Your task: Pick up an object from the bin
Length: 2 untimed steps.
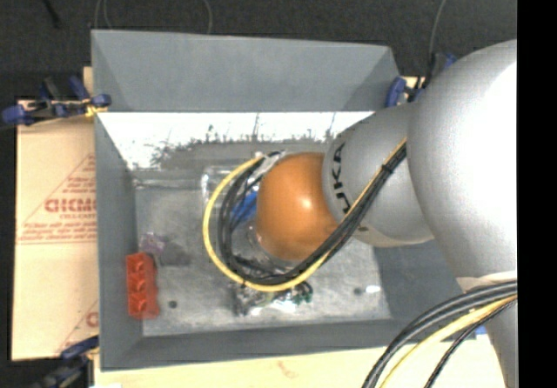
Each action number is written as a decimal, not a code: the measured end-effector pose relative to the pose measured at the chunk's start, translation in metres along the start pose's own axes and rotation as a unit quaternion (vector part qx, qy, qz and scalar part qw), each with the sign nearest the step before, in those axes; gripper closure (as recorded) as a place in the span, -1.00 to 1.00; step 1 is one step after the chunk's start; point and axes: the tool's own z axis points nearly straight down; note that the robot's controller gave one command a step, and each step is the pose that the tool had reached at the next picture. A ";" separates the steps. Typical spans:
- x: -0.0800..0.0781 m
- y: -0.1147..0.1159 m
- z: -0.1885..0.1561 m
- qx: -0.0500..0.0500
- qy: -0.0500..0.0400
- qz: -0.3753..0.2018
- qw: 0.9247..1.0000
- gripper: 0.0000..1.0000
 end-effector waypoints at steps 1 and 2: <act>-0.035 -0.002 -0.055 -0.001 0.001 0.161 0.987 1.00; -0.033 -0.002 -0.053 0.000 0.003 0.161 0.987 -1.00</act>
Offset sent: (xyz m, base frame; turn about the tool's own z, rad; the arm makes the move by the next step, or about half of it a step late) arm 0.0304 0.0100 0.0531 0.3256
